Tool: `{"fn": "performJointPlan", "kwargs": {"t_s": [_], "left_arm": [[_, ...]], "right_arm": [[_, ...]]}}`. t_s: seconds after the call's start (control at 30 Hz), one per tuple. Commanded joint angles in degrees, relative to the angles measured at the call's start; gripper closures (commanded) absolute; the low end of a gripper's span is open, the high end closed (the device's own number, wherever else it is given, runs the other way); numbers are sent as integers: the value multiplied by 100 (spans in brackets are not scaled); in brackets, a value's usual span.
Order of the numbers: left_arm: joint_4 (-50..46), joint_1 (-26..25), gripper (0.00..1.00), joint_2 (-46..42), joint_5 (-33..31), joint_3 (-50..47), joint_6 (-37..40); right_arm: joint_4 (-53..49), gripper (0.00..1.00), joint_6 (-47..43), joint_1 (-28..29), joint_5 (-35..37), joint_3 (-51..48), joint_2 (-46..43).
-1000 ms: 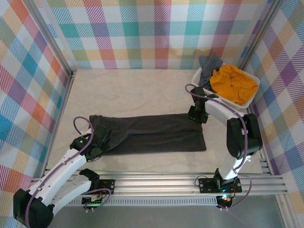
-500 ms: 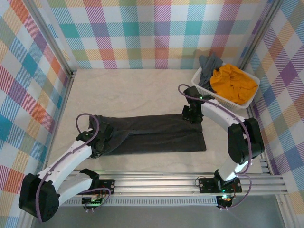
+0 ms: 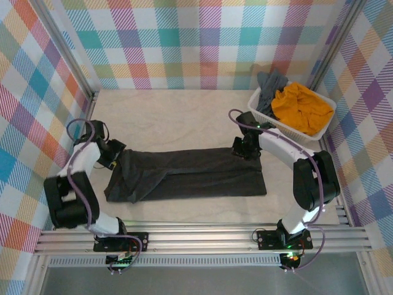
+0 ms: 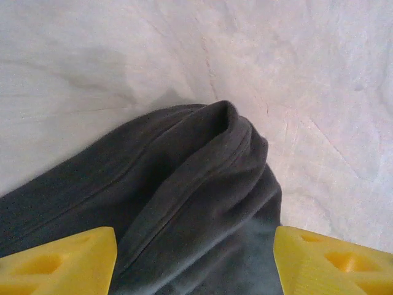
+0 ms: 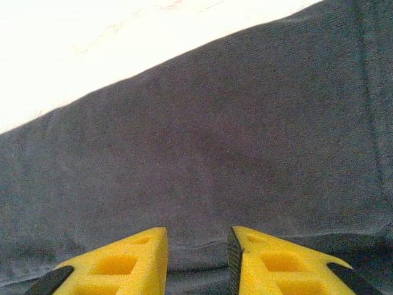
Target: Fold and stack the t-shirts
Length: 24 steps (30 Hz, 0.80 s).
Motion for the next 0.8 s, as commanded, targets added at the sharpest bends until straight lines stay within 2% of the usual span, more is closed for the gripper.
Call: {"fn": "performJointPlan", "kwargs": {"t_s": [0.0,0.07,0.13,0.27,0.37,0.47,0.6,0.77], "left_arm": [[-28,106,34,371,342,542,564],[-95,240,34,607,237,638,647],[271,347,34,723,453,543,593],[-75,342,40,983,129,742,645],[301,342,46,875,153,402,503],[522,347,63,960,293,288,399],[288,345,97,839,-197,282,388],[10,566,100,722,-705,370,501]], "right_arm": [[110,67,-114,-283,-238,-17,169],[64,67,-168,-382,-325,47,309],[100,67,-210,-437,-368,64,418],[43,67,-190,-512,-385,99,626],[-5,67,-188,-528,-392,187,829],[-32,68,-176,-555,-280,251,998],[-215,68,-127,-637,14,360,1238],[-649,71,-98,-758,272,613,1694]]}}
